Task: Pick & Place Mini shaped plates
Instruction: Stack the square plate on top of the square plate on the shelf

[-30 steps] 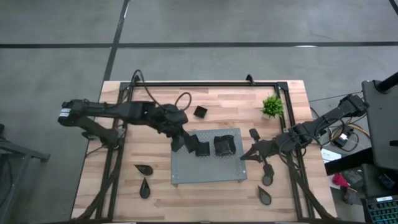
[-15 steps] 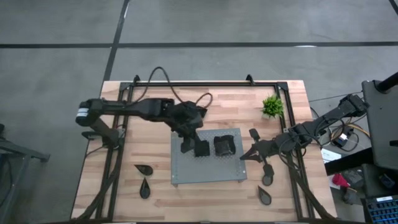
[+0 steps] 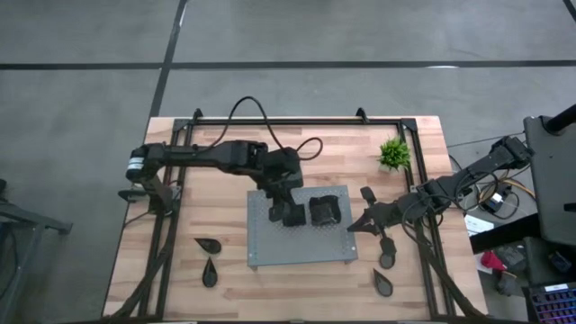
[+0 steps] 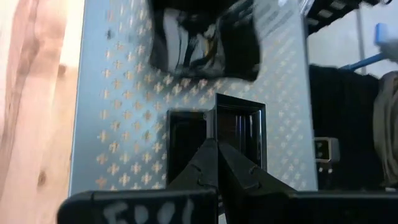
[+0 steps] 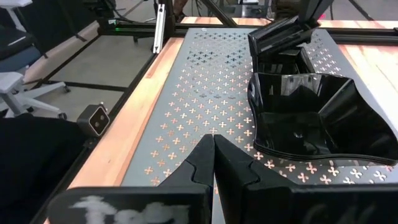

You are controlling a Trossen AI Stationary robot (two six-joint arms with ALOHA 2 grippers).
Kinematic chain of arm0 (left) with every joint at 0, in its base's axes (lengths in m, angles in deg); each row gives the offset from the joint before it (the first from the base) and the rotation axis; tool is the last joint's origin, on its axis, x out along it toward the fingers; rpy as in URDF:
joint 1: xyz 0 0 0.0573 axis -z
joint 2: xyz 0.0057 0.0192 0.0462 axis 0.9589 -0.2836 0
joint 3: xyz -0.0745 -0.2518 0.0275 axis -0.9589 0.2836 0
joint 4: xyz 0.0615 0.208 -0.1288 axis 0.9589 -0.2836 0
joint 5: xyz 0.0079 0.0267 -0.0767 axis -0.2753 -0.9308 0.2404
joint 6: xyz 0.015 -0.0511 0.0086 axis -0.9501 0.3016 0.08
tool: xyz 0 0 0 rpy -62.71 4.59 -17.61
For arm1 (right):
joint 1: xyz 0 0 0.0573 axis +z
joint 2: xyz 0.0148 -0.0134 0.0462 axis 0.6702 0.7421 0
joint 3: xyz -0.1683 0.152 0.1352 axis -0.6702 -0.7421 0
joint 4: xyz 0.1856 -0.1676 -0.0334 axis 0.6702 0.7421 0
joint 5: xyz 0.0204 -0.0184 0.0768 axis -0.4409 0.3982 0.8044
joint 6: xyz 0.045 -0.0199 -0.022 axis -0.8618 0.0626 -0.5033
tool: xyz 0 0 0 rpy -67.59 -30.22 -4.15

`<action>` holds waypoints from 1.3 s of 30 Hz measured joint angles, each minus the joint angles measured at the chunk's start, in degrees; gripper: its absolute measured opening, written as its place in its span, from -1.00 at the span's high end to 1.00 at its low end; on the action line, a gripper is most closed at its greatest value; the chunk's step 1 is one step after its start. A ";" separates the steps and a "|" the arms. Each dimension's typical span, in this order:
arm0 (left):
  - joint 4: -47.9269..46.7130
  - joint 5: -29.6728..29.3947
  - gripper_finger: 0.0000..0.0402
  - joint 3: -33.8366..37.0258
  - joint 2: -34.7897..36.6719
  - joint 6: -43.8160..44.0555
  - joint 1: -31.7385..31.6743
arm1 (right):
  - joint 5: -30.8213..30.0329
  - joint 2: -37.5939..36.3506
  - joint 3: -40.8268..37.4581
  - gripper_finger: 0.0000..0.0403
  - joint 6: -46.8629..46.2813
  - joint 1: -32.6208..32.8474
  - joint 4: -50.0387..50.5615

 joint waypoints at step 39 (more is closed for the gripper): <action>-1.23 -2.86 0.85 0.35 -0.24 1.30 0.07 | 0.09 -0.04 0.01 0.96 0.19 0.01 0.00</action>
